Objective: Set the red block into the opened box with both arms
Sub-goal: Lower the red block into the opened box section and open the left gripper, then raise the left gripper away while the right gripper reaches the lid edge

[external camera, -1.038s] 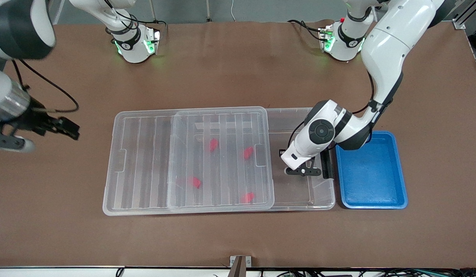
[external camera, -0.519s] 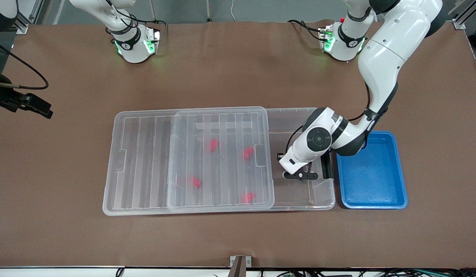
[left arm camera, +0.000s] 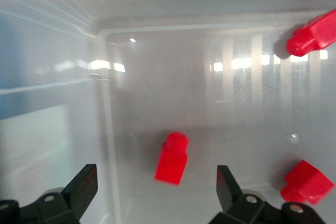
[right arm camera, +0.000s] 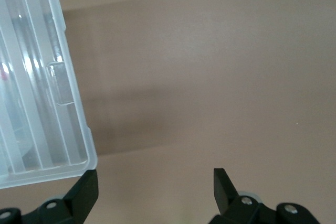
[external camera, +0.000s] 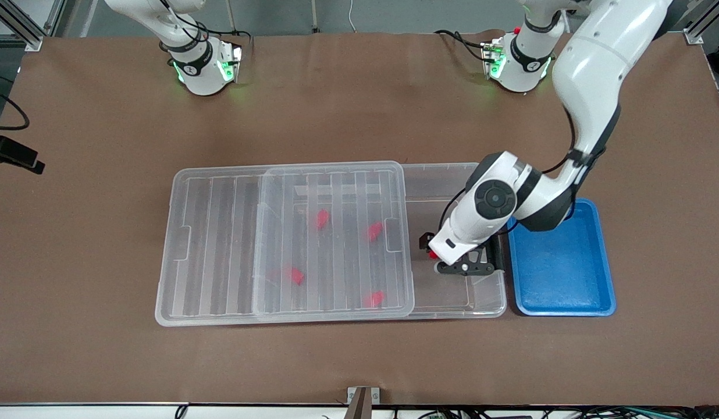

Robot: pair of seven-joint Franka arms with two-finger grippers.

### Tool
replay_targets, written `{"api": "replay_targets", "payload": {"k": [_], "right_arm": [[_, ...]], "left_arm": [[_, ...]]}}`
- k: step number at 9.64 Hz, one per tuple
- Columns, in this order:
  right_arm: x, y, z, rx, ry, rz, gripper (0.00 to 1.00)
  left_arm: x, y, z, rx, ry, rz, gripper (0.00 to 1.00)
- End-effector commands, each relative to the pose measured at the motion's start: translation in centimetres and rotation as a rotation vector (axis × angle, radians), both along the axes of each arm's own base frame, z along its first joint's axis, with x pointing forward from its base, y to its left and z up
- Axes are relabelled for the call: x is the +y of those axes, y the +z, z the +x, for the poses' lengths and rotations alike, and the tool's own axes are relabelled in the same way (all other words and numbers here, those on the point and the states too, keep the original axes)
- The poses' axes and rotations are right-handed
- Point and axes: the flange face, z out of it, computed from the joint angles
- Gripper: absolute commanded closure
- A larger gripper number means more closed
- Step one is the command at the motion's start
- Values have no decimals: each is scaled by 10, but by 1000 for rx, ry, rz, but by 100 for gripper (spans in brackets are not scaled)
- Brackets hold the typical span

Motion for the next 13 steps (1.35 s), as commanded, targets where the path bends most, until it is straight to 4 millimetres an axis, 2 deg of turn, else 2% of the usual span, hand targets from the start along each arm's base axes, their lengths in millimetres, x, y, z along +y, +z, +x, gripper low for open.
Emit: {"api": "replay_targets", "payload": {"k": [1,2,3,4,5,6,7,8,9,10,12,13], "right_arm": [[-2,-13,-3,-14,69,17,81],[-1,-29,4,-32,93,13,99],[13,-52,19,-57,125,4,100],[29,-86,41,-48,157,-7,100],[37,-120,61,-51,176,-17,100],[60,-160,79,-30,220,-15,100],[85,-194,90,-12,258,-3,100],[105,-228,96,18,274,33,100],[116,-249,98,38,268,76,100],[121,-250,97,45,262,99,100],[135,-253,95,55,271,112,100],[138,-254,95,57,275,115,100]], "left_arm": [[20,57,-17,-12,24,86,0],[42,87,-14,-15,97,58,0],[69,117,-11,-15,152,25,0],[100,139,-9,-14,136,23,0],[135,155,-6,-1,110,5,0],[169,173,-4,-1,97,-24,0],[204,193,-6,-6,84,-49,0],[224,209,-14,3,56,-37,0],[248,226,-23,11,40,-24,0],[263,242,-33,14,12,-19,0],[276,277,-65,31,11,14,0],[289,284,-69,21,29,14,0]]}}
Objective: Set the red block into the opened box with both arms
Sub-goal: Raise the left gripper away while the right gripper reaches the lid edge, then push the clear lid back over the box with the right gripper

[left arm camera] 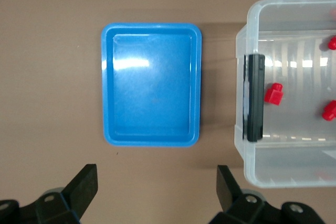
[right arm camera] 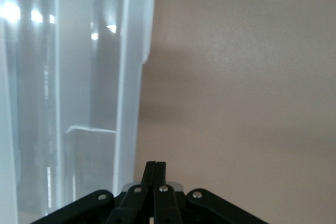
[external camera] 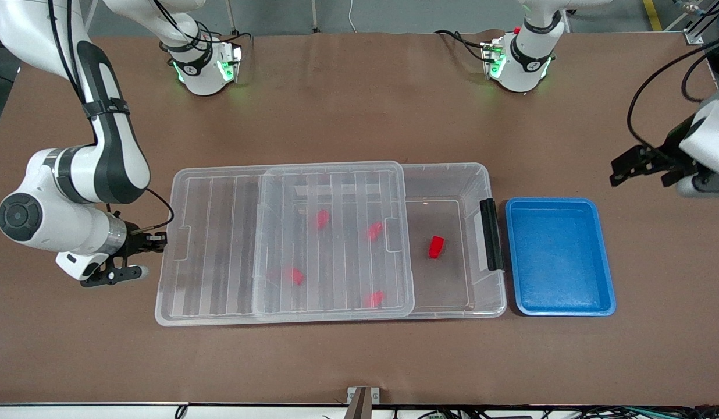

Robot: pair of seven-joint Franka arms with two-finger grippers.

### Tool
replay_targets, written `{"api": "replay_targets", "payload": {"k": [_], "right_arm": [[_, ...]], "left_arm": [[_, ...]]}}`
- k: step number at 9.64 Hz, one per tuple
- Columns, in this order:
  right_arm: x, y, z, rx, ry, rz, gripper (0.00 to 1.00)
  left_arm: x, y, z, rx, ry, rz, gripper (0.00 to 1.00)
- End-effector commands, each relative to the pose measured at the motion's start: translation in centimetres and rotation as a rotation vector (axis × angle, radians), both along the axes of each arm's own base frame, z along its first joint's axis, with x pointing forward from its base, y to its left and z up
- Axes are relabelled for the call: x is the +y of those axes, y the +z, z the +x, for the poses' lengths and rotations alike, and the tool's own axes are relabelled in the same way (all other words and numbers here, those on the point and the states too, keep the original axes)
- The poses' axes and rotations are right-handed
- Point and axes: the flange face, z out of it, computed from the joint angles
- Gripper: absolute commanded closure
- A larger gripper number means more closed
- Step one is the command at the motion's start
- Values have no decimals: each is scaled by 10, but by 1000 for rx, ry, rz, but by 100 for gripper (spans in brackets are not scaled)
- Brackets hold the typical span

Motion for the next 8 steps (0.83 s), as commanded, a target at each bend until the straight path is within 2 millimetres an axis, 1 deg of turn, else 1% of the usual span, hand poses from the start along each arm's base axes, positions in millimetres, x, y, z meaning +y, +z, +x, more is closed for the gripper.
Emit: {"api": "replay_targets", "payload": {"k": [1,2,3,4,5,6,7,8], "right_arm": [[13,8,-3,3,6,38,100],[18,8,-3,8,-19,85,100],[24,3,-3,18,-34,113,100],[32,4,-2,15,-50,113,100],[43,5,-1,14,-54,114,100],[60,2,0,18,-51,126,100],[76,-1,2,22,-58,132,100],[93,-6,2,30,-64,141,100]], "left_arm": [[13,-9,-8,27,6,8,0],[16,-7,-1,20,25,0,0],[13,-1,8,25,29,-8,0],[12,3,15,60,24,-6,0],[19,6,11,72,18,-11,1],[24,5,7,77,24,-17,1],[25,4,6,77,25,-14,1],[27,7,3,68,29,-15,1]]}}
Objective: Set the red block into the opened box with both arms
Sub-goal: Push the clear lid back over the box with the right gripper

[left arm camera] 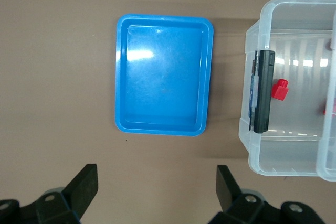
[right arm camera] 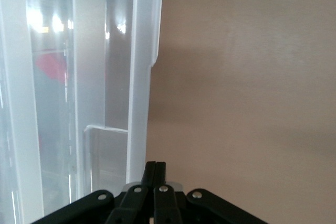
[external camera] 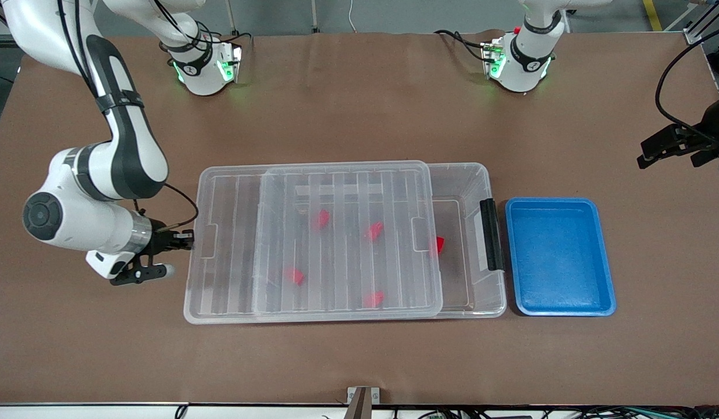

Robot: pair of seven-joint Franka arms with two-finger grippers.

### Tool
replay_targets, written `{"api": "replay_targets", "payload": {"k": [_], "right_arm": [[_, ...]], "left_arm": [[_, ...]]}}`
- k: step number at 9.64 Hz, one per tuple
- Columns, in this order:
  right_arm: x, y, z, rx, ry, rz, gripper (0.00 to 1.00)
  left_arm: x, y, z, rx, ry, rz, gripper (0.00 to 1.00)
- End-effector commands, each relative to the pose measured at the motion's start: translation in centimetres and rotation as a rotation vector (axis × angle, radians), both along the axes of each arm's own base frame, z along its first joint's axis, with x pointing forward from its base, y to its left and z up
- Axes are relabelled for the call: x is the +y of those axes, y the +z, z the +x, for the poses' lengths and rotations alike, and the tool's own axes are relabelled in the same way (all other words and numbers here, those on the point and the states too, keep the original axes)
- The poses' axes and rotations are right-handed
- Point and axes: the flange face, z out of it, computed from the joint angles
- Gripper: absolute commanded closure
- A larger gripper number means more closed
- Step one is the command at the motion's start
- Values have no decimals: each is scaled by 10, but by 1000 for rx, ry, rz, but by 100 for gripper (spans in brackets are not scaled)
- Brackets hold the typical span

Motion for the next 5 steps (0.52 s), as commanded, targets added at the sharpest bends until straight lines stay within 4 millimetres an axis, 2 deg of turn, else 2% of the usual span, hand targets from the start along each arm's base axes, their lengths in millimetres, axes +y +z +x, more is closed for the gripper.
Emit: {"api": "replay_targets", "payload": {"k": [1,2,5], "right_arm": [[40,-11,5,21,-37,29,100],[56,-17,5,28,-53,23,100],[76,-23,4,21,-61,25,100]], "left_arm": [[2,-8,-9,6,-13,-17,1],[3,-10,-19,-9,-12,-19,1],[2,-13,-16,-13,-15,-10,1]]}}
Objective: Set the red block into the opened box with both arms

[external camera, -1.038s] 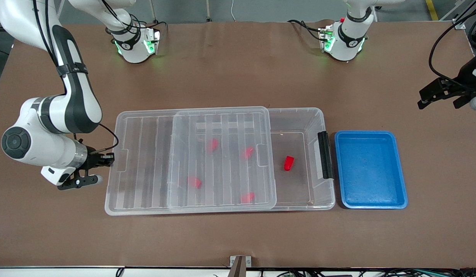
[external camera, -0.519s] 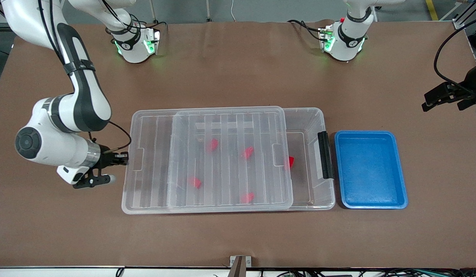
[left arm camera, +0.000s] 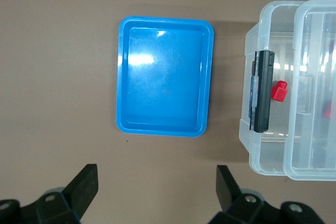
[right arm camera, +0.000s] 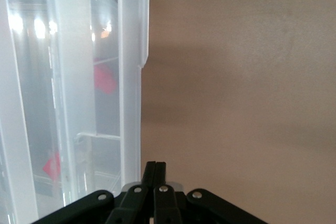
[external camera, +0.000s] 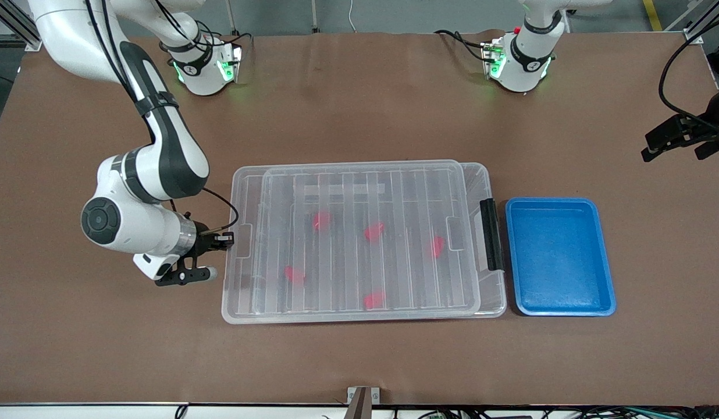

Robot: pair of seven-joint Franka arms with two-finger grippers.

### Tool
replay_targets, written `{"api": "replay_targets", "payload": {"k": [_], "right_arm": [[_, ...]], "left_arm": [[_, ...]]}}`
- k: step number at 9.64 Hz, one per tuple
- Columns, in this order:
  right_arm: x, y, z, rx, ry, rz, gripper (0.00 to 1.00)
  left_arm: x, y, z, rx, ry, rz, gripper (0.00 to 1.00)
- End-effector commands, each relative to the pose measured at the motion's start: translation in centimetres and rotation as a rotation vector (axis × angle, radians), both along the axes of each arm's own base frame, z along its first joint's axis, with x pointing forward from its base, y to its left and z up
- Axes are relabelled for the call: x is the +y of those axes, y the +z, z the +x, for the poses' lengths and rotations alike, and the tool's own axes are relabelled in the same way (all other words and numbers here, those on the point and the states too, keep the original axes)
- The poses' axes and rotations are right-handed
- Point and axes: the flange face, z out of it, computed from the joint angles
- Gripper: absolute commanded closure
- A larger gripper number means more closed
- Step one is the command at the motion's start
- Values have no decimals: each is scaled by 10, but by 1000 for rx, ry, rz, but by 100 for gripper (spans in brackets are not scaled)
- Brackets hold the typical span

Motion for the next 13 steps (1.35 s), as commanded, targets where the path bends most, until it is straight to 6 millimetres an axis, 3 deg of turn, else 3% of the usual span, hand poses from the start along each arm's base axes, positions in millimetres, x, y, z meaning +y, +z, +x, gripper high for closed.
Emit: {"api": "replay_targets", "payload": {"k": [1,3,4,5,8,10,12,13], "right_arm": [[20,-12,3,2,-14,20,100],[12,-11,6,0,-18,19,100],[6,1,8,-19,-18,-2,77],[-21,34,11,-73,-33,-47,1],[-103,182,-19,-180,-118,-118,0],[-176,257,-61,-177,-228,-138,0],[-215,301,-111,-107,-290,-139,0],[-219,314,-126,-95,-297,-138,0]], "left_arm": [[0,-19,1,19,-18,-5,1],[0,-20,1,21,-18,-5,1],[0,-19,1,19,-18,-3,1],[-1,-20,1,21,-18,-3,1],[-5,-20,1,21,-24,-11,1],[-13,-21,3,17,-16,-12,1],[-15,-21,2,15,-19,-5,1],[-15,-22,2,18,-21,-2,1]]}}
